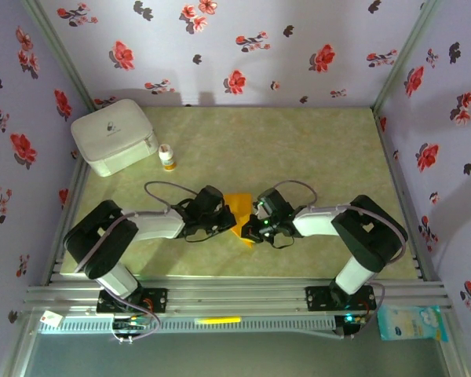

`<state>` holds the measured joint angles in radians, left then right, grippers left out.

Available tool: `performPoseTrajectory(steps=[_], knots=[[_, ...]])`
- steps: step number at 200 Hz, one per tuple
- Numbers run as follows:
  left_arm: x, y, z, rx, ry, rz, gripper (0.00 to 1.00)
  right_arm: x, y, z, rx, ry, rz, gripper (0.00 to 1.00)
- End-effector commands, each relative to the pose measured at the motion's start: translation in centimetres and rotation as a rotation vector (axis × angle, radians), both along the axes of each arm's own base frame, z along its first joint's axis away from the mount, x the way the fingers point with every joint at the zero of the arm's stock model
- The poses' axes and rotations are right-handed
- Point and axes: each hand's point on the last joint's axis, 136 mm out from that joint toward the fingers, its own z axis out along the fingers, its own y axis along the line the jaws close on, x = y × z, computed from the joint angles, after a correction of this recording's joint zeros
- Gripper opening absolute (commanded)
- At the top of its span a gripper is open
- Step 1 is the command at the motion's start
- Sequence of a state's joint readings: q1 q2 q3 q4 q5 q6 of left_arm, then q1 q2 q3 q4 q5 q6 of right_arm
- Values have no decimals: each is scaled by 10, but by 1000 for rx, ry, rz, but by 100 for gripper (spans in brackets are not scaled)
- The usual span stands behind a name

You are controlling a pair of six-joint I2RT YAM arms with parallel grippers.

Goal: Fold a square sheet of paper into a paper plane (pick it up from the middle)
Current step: Third fold the triangle at the center of the table.

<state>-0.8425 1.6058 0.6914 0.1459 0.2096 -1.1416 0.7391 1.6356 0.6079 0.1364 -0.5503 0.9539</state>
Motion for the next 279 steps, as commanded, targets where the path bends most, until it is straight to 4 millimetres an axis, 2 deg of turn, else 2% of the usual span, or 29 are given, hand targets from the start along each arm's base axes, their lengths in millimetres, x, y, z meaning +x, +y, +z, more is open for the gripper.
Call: performPoseTrajectory(steps=[1,36,78,130,183,279], knots=[[0,-3,14,2,-37,-15,1,-9,-19,-23,-96,59,-35,0],[-11,-12,9,-8,-9,-40,0,-9,-19,-24,-98,59,-37,0],[-15,-14,-15,17,39,-21,0,-10,-20,-27,-102,65,-40,0],[-18,22,-48,169,74,36,0,-17,-26,-35,-125,83,-34,0],[0,45,-49,157,64,87,0,-23,-33,-45,-149,101,-31,0],[17,74,-46,127,67,159,0,-26,-33,-44,-145,103,-23,0]])
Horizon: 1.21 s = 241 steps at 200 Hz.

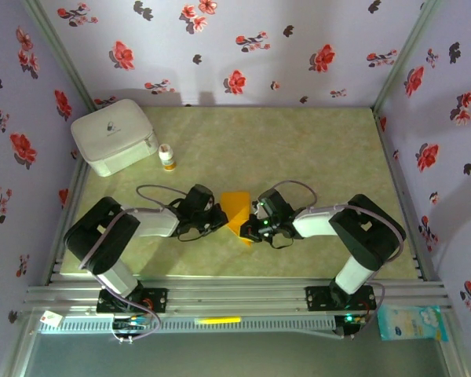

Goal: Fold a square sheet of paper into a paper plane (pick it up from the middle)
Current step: Third fold the triangle at the center of the table.

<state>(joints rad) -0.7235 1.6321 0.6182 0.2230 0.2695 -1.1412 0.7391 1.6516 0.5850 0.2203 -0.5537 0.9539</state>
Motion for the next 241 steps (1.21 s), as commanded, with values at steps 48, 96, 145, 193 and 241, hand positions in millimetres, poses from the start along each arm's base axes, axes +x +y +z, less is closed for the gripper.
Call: performPoseTrajectory(steps=[48,96,145,193,241], knots=[[9,41,-12,133,11,73,0,-28,-36,-41,-170,132,-19,0],[17,39,22,132,-52,53,0,-28,-34,-37,-167,123,7,0],[13,12,51,39,-118,-28,0,-27,-32,-31,-178,107,43,0],[7,-33,43,-51,-104,-133,0,-25,-32,-30,-179,100,35,0],[2,5,-3,167,-12,-79,0,-22,-28,-18,-171,77,70,0]])
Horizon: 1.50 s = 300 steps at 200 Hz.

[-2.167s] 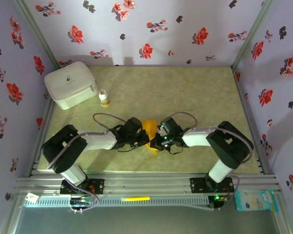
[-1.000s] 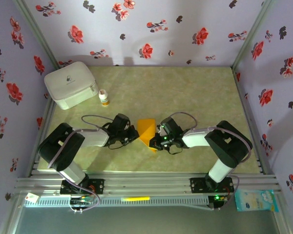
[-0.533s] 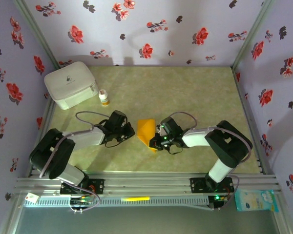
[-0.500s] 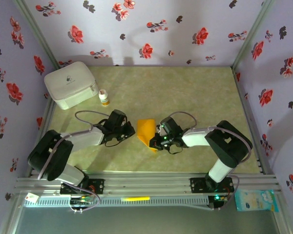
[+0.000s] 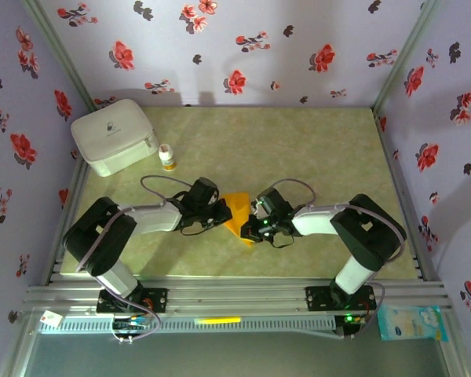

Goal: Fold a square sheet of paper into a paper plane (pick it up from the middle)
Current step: Third fold the triangle at the center of the table.

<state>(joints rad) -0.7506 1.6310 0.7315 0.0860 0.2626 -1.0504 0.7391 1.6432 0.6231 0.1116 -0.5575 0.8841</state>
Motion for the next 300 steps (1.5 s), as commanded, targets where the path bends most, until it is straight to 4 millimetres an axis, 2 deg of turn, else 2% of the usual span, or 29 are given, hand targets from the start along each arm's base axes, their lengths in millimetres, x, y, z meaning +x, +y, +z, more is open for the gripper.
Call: performPoseTrajectory(steps=[1,48,103,169,188,206,300], knots=[[-2,22,-23,127,26,14,0,-18,-26,-18,-134,75,19,0],[-18,31,-48,152,71,9,0,-6,-10,9,-71,35,27,3],[-21,35,-53,165,75,8,0,7,15,38,32,1,35,4],[-21,33,-52,171,72,-5,0,20,32,13,-16,15,32,5],[-21,33,-53,175,73,-5,0,16,26,3,-51,28,35,5],[-21,34,-53,177,75,-3,0,8,10,-8,-115,34,37,6],[-19,32,-56,180,80,-1,0,-20,-26,-3,-84,69,23,10]])
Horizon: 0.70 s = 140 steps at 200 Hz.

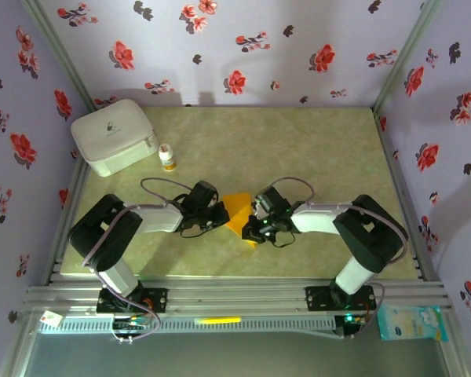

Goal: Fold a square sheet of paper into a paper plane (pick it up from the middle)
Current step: Third fold the triangle at the center of the table.

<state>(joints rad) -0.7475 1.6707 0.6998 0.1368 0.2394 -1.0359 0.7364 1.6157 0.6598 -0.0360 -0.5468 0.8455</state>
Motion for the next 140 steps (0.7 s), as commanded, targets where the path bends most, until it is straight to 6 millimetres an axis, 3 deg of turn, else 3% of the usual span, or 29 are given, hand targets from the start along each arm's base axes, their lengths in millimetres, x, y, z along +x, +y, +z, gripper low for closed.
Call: performPoseTrajectory(steps=[1,111,140], knots=[[-19,25,-38,149,87,-5,0,-14,-17,-5,-23,41,3,10],[-21,28,-38,157,89,2,0,-54,-58,-22,-88,78,45,11],[-21,29,-39,154,91,8,0,-52,-62,-17,-93,42,40,11]])
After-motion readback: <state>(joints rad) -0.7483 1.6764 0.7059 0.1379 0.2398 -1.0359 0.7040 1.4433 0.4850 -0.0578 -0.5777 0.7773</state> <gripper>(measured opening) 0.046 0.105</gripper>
